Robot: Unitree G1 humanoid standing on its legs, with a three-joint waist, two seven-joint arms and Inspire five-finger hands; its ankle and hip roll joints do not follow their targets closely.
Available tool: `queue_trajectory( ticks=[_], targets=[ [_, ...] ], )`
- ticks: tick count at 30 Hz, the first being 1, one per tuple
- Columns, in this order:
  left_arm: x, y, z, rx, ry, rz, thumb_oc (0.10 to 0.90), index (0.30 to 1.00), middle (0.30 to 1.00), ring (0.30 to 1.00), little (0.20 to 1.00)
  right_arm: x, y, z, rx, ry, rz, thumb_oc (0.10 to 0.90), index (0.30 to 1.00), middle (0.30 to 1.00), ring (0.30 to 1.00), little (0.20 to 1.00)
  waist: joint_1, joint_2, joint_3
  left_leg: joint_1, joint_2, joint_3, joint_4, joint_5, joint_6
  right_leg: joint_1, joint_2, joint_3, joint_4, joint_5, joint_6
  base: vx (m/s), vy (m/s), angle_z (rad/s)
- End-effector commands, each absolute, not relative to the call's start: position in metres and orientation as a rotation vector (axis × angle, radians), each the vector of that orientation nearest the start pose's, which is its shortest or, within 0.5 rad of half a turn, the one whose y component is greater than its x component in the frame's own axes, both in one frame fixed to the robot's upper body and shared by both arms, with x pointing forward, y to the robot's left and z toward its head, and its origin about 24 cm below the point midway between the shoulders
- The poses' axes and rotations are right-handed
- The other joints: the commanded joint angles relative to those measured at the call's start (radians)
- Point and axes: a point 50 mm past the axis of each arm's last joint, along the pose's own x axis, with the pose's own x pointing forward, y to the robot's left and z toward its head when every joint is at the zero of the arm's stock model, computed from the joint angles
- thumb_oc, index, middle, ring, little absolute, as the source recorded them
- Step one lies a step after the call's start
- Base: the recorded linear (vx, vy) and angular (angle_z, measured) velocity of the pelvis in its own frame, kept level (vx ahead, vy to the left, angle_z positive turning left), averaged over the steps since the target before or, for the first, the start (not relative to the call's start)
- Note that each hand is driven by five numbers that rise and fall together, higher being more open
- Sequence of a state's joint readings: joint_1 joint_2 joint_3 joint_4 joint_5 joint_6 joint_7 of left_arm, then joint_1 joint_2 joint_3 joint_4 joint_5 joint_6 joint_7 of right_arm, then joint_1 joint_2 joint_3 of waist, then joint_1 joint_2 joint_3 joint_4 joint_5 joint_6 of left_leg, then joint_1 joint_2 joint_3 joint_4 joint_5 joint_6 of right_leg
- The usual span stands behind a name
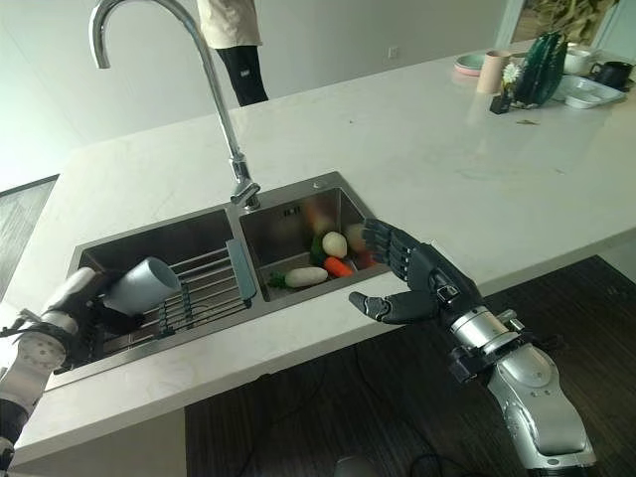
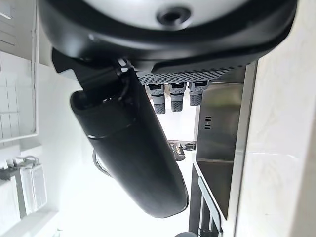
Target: Place the dishes in the dishwasher.
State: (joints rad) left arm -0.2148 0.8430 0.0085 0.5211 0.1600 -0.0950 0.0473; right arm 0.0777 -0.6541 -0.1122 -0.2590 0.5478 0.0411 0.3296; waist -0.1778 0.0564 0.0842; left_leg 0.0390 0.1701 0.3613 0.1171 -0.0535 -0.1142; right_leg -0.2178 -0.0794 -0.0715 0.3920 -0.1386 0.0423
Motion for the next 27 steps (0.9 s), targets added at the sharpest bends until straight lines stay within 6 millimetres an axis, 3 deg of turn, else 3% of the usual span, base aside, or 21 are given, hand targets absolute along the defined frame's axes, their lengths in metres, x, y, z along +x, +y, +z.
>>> queue_trajectory(
  ticks=[1,4,9,16,21,22,23,24,25,27],
  targets=[
    [0.282,0.359,0.18,0.907,-0.259,0.486,0.4,0.3,0.3,0.3,0.3,0.23,-0.234,0.177,-0.207,-0.449,0.335,0.8,0.9,0.9,0.9,0.9,0.015,-0.022,-0.056,-0.067,-0.034,-0.033,0.183,-0.212,0.057,0.11,-0.063,-0.069,-0.092,-0.047,0.119,0.01,-0.045,0.32],
    [0.256,0.356,0.198,0.763,-0.479,0.641,0.4,0.3,0.3,0.3,0.3,0.229,-0.23,0.175,-0.192,-0.456,0.312,0.8,0.9,0.9,0.9,0.9,0.048,-0.03,-0.06,-0.074,-0.038,-0.063,0.183,-0.207,0.052,0.12,-0.073,-0.089,-0.092,-0.056,0.114,0.0,-0.062,0.18],
    [0.244,0.337,0.205,0.759,-0.565,0.634,0.4,0.3,0.3,0.3,0.3,0.227,-0.221,0.184,-0.132,-0.536,0.305,0.8,0.9,0.9,0.9,0.9,0.089,-0.034,-0.062,-0.089,-0.048,-0.096,0.183,-0.196,0.054,0.121,-0.078,-0.106,-0.092,-0.052,0.105,-0.04,-0.117,0.22],
    [0.227,0.312,0.184,0.637,-0.553,0.578,0.4,0.3,0.3,0.3,0.3,0.226,-0.209,0.184,-0.088,-0.582,0.306,0.8,0.9,0.9,0.9,0.9,0.153,-0.039,-0.053,-0.105,-0.042,-0.144,0.183,-0.176,0.046,0.133,-0.074,-0.147,-0.092,-0.063,0.086,-0.04,-0.178,0.19],
    [0.202,0.301,0.164,0.522,-0.515,0.57,0.4,0.3,0.3,0.3,0.3,0.22,-0.205,0.191,-0.053,-0.633,0.325,0.8,0.9,0.9,0.9,0.9,0.239,-0.04,-0.02,-0.136,-0.025,-0.211,0.183,-0.128,0.007,0.155,-0.07,-0.218,-0.092,-0.079,0.063,-0.07,-0.21,0.47],
    [0.193,0.295,0.162,0.481,-0.539,0.559,0.4,0.3,0.3,0.3,0.3,0.221,-0.203,0.194,-0.059,-0.641,0.308,0.8,0.9,0.9,0.9,0.9,0.287,-0.027,0.003,-0.184,-0.003,-0.238,0.183,-0.075,-0.02,0.165,-0.077,-0.253,-0.092,-0.084,0.06,-0.16,-0.099,0.55],
    [0.192,0.294,0.163,0.475,-0.547,0.554,0.4,0.3,0.3,0.3,0.3,0.222,-0.203,0.194,-0.06,-0.64,0.303,0.8,0.9,0.9,0.9,0.9,0.294,-0.024,0.006,-0.196,0.002,-0.235,0.183,-0.066,-0.024,0.166,-0.08,-0.264,-0.092,-0.084,0.06,-0.21,-0.096,0.73],
    [0.19,0.29,0.165,0.478,-0.567,0.544,0.4,0.3,0.3,0.3,0.3,0.224,-0.201,0.193,-0.064,-0.641,0.29,0.8,0.9,0.9,0.9,0.9,0.303,-0.019,0.016,-0.214,0.016,-0.218,0.183,-0.053,-0.035,0.18,-0.086,-0.294,-0.092,-0.09,0.064,-0.26,-0.05,0.96],
    [0.197,0.28,0.168,0.444,-0.616,0.469,0.4,0.3,0.3,0.3,0.3,0.224,-0.202,0.192,-0.077,-0.659,0.221,0.8,0.9,0.9,0.9,0.9,0.275,-0.026,0.024,-0.183,0.081,-0.024,0.183,-0.044,-0.043,0.213,-0.117,-0.391,-0.092,-0.084,0.079,-0.3,-0.025,1.86],
    [0.2,0.279,0.172,0.435,-0.652,0.464,0.4,0.3,0.3,0.3,0.3,0.223,-0.209,0.193,-0.087,-0.677,0.207,0.8,0.9,0.9,0.9,0.9,0.249,-0.049,0.036,-0.107,0.077,0.103,0.183,-0.058,-0.013,0.228,-0.157,-0.452,-0.092,-0.065,0.089,-0.29,0.042,2.66]
  ],
)
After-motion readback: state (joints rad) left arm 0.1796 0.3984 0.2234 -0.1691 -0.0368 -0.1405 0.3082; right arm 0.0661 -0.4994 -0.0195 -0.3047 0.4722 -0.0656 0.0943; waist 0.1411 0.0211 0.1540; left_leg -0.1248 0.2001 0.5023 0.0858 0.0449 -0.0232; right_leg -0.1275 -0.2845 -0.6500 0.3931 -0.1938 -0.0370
